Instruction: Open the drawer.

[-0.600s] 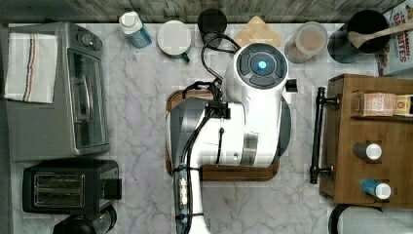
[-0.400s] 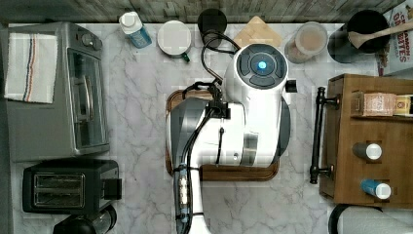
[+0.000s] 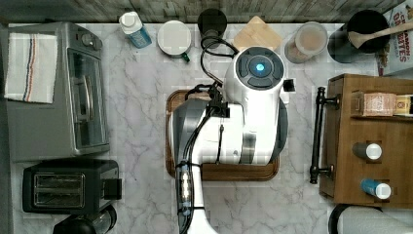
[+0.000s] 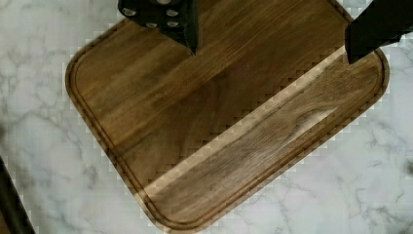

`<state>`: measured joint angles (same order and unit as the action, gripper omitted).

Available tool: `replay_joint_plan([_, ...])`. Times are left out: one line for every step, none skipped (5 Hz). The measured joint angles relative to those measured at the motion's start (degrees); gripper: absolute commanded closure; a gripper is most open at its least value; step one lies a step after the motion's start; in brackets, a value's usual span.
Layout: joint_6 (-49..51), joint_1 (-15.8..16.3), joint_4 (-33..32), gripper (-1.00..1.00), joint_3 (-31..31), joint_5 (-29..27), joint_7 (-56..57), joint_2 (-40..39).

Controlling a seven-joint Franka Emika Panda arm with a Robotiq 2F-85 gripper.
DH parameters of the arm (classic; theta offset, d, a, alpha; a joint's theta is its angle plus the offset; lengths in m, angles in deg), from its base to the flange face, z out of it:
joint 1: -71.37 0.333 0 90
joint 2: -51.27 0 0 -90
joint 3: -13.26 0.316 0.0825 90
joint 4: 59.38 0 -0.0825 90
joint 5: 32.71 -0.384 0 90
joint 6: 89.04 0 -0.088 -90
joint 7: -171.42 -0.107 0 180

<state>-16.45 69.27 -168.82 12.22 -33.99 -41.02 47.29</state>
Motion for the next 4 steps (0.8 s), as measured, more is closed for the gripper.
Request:
replay_joint_plan([-5.86, -0.34, -3.41, -1.00, -0.04, 2.86, 8.24, 0.48])
replay_joint_plan([-9.50, -0.29, -6.83, -1.00, -1.56, 5.33, 16.65, 1.15])
replay_joint_plan([-12.27, -0.68, -9.74, -1.00, -4.51, 7.66, 24.28, 1.99])
replay_joint_plan([-16.97, -2.08, -11.08, -1.00, -8.24, 8.73, 31.11, 1.74])
